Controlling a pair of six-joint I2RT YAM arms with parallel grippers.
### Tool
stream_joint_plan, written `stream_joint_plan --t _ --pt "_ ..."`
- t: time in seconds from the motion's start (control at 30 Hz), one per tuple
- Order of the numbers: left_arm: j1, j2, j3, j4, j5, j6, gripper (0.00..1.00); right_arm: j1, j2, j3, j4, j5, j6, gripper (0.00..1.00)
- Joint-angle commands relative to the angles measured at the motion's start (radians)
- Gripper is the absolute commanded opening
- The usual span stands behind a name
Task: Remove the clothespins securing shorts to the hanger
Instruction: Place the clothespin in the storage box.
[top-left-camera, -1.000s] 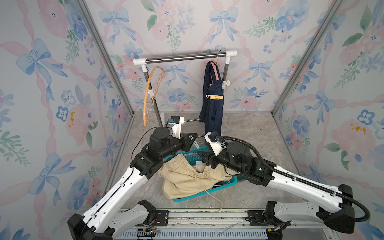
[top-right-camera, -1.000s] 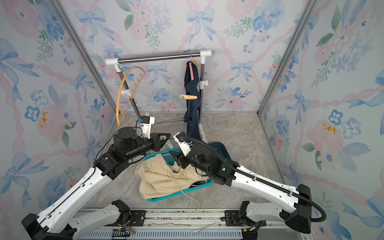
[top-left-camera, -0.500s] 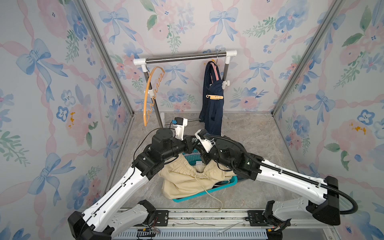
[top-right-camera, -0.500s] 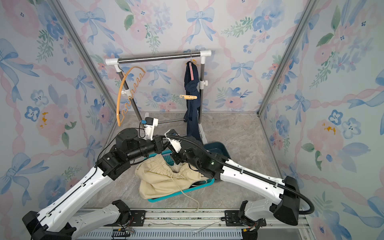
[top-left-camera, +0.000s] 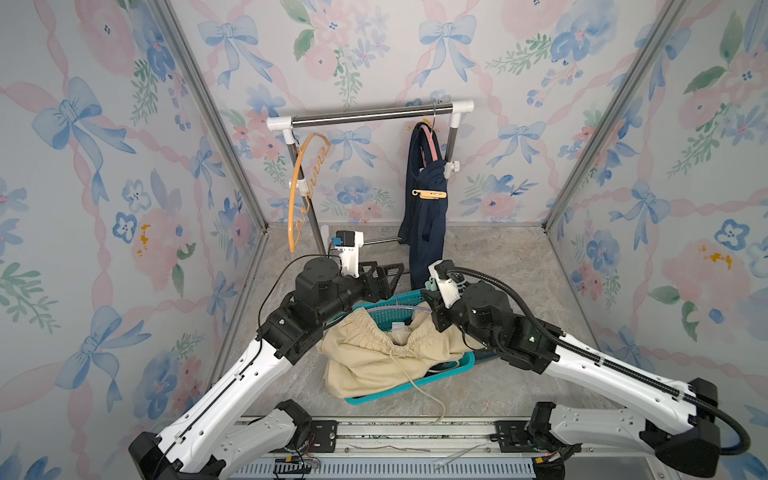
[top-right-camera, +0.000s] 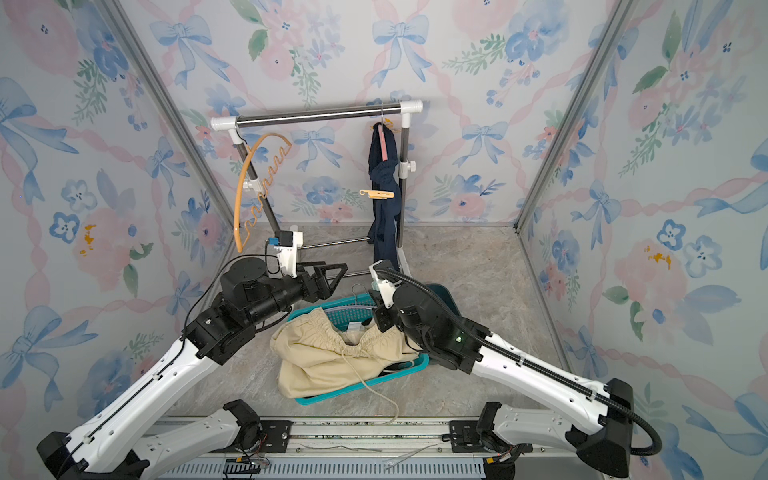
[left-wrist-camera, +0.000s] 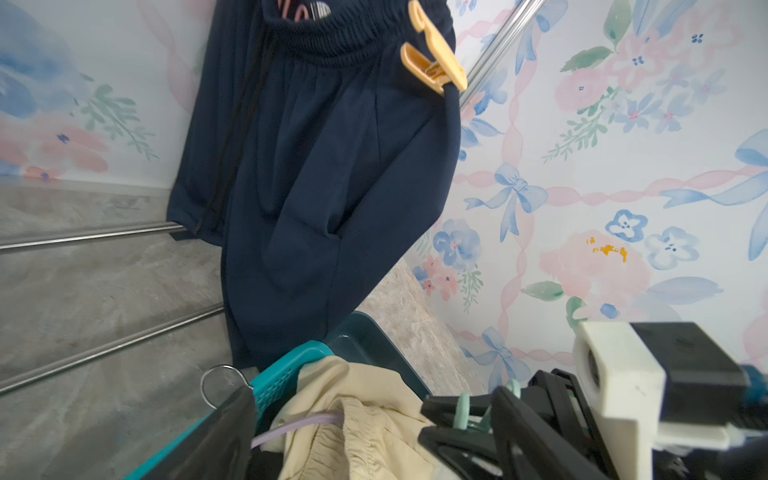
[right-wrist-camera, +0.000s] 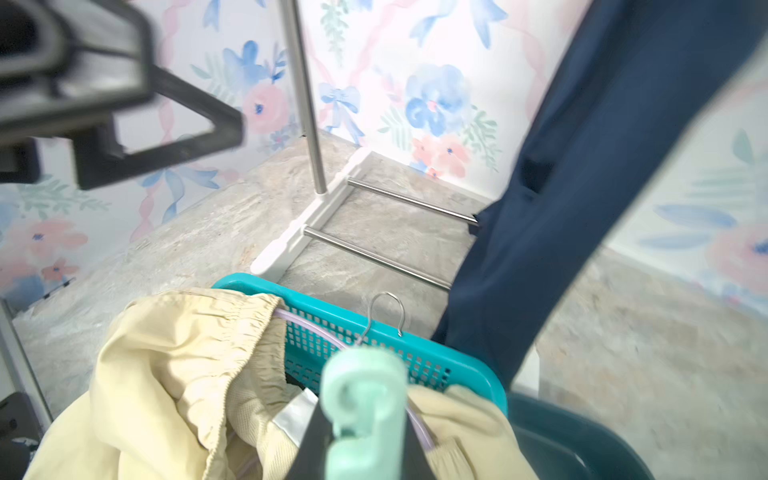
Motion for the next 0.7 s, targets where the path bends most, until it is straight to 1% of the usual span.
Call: stream_joint_plan --t 0.0,0.13,0.23,0.3,0.37,0.47,0.6,0.67 --pt "0.009 -0.015 0.007 -0.030 -0.070 0.119 0.90 -0.089 -0.092 -0.057 -0.183 0.083 0.167 0.00" --pt "0.015 -0.006 0.005 -0.074 -0.073 0.199 0.91 -0.266 -0.200 -0.126 -0.334 0.038 0.291 0.00" --pt "0.018 0.008 -0.003 -0.078 -0.072 0.238 0.91 -0.425 -0.256 -0.170 -0.415 -0.044 0.334 0.00" --pt "0.021 0.025 0.002 -0.082 -0.068 0.259 0.90 -0.534 -0.262 -0.197 -0.437 -0.149 0.339 0.00" --pt "0.025 0.042 0.012 -0.092 -0.058 0.274 0.91 -0.611 -0.243 -0.222 -0.434 -0.237 0.335 0.00" --pt "0.031 0.061 0.021 -0.101 -0.039 0.287 0.91 -0.661 -0.185 -0.241 -0.419 -0.297 0.318 0.01" --pt "0.042 0.075 0.018 -0.108 -0.018 0.293 0.91 -0.665 -0.086 -0.240 -0.376 -0.348 0.303 0.01" --pt "0.049 0.080 0.015 -0.113 -0.007 0.294 0.91 -0.665 -0.030 -0.233 -0.366 -0.350 0.294 0.01"
